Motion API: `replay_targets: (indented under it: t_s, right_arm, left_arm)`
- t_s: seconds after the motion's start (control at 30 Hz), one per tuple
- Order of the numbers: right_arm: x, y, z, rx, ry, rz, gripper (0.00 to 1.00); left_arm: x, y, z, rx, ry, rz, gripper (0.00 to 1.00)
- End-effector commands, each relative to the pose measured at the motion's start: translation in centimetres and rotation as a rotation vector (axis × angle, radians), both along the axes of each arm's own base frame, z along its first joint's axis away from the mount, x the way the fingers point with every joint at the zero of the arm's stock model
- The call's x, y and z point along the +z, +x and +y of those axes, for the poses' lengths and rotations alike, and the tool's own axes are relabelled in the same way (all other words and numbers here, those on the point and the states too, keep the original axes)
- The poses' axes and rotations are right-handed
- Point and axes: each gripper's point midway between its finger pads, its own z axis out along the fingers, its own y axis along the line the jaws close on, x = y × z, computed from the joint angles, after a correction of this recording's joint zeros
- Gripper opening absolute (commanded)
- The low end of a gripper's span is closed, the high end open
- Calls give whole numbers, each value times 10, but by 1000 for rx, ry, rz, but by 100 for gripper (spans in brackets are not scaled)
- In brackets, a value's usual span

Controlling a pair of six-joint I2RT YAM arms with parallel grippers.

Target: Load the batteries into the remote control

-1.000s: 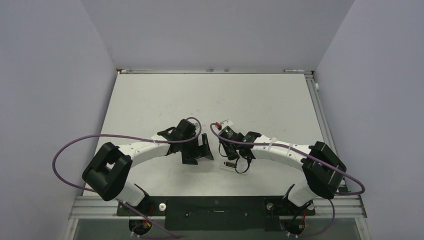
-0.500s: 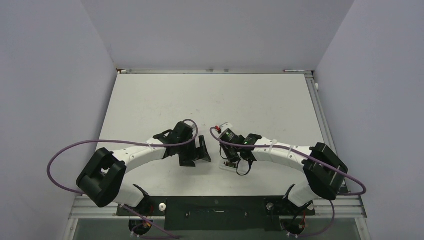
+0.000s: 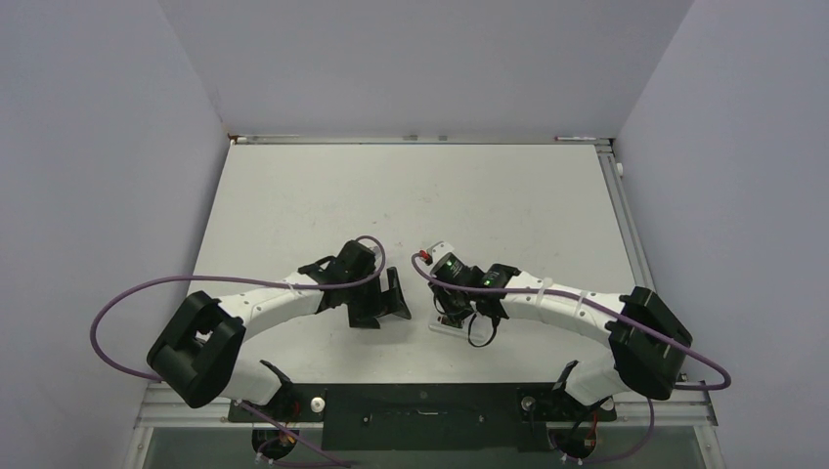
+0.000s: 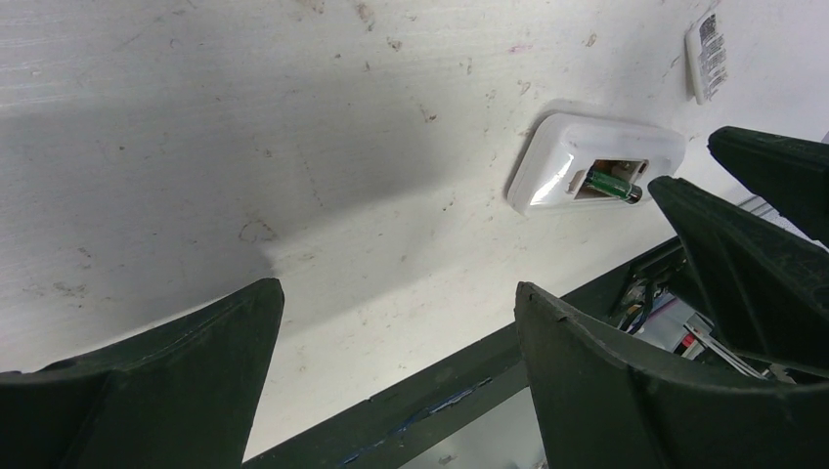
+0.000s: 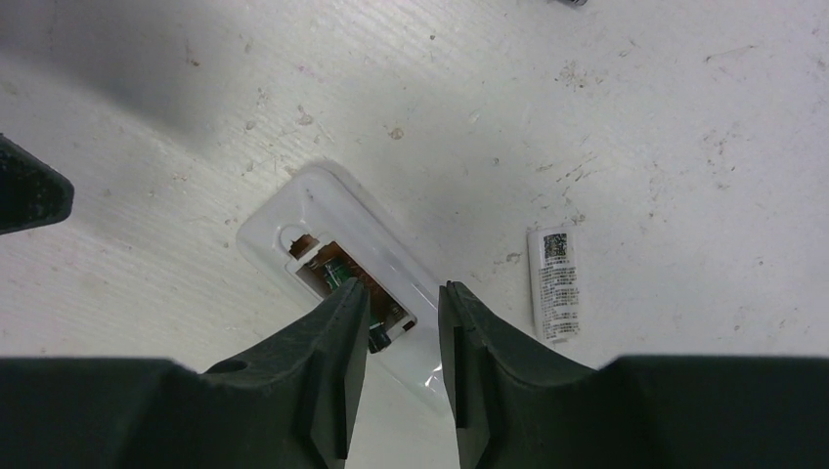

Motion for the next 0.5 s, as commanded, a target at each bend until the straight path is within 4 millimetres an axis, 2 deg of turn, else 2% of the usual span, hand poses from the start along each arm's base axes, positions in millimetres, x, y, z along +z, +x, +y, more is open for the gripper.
replay_targets:
  t_s: [0.0,0.47]
  right_arm:
    - [3,-3,1,35,-8,-6,34]
    - [-12,-6,1,60,-93,27,37]
  left_arm:
    - [9,6,0,11,-22,-35,86]
    - [10,6,4,19,-25,-38,86]
